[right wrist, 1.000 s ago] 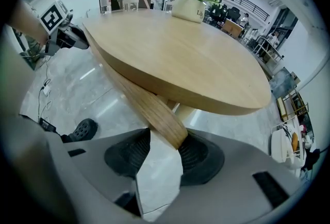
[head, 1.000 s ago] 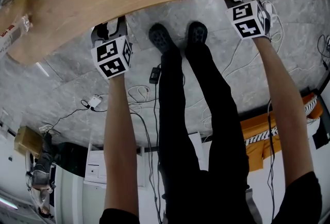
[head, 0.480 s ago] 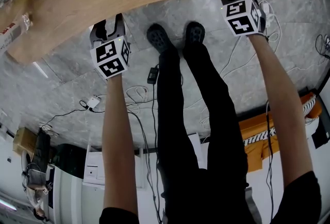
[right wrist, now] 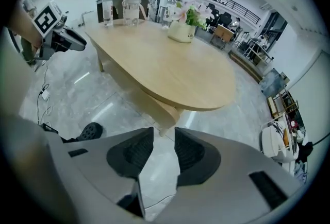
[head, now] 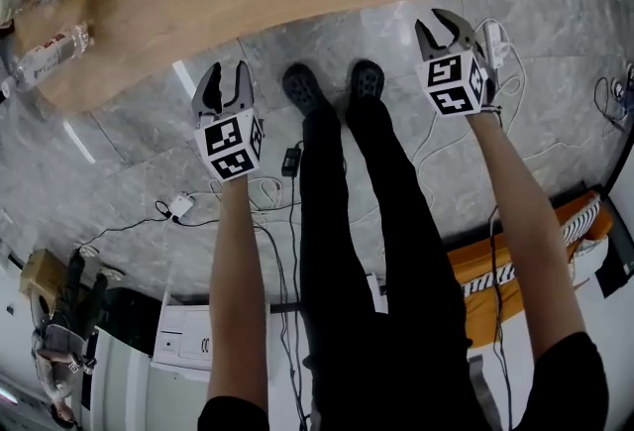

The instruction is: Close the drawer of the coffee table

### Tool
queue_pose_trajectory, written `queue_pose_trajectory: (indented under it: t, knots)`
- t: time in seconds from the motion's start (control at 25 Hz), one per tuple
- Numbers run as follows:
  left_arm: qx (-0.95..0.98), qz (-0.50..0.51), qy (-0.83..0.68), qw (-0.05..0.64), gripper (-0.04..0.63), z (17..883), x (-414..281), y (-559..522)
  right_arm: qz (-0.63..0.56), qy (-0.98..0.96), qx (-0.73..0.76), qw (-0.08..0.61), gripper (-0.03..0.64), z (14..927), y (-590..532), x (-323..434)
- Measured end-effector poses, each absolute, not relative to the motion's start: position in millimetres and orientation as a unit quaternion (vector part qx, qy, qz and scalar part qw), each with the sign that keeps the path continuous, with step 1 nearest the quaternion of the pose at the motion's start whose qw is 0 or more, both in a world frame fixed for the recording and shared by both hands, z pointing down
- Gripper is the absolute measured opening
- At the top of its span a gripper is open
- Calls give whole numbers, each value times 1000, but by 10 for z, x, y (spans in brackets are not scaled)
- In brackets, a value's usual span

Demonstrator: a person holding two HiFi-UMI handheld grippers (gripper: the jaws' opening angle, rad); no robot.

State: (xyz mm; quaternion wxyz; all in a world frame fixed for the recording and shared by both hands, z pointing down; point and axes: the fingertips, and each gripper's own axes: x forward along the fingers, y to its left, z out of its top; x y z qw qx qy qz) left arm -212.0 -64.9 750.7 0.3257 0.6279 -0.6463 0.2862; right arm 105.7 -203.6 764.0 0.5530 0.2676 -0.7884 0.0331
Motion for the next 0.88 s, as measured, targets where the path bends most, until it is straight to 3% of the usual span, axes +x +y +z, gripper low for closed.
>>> queue_pose_trajectory:
  t: [0.48, 0.88]
  knots:
    - [660, 225, -663, 273, 143, 5825, -1556, -916, 41, -842, 286, 454, 87, 6012, -2062, 856]
    - [660, 182, -692, 229, 72, 4565, -1308, -1004, 27, -892, 274, 359, 44, 4493, -2029, 558]
